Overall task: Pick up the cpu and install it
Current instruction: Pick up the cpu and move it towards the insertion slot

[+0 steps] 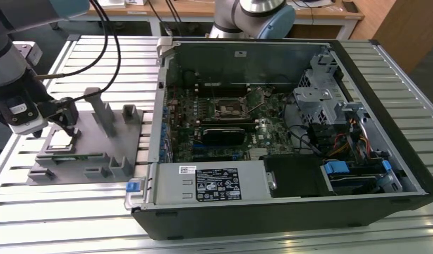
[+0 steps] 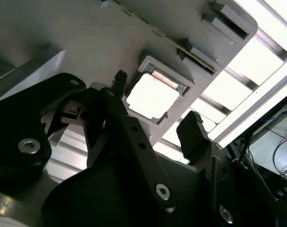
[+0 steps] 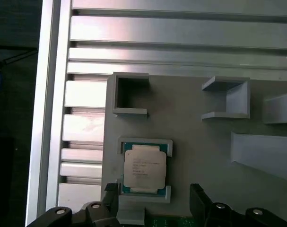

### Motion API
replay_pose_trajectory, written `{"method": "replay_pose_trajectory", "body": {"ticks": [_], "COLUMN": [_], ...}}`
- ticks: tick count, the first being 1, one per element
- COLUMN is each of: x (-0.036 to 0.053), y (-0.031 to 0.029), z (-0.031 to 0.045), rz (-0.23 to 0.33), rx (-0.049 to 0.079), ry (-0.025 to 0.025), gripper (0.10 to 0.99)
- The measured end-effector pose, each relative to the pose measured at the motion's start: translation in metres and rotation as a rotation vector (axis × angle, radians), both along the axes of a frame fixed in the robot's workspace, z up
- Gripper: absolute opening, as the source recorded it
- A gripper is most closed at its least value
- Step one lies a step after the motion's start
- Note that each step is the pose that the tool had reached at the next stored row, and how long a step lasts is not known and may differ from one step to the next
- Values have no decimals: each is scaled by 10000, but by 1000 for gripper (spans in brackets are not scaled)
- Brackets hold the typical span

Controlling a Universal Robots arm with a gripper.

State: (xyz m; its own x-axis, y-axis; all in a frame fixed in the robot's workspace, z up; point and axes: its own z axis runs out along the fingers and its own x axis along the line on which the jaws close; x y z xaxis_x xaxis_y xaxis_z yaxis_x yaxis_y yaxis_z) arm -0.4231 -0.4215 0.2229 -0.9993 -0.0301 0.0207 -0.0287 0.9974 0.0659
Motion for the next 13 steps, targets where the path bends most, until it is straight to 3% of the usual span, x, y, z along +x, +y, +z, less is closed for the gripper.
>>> {"method": "replay_pose_trajectory", "body": {"ticks": [13], "x": [0], "y": [0], "z": [169], "rz": [0], "rx": [0], "ry": [1], "gripper": [706]}}
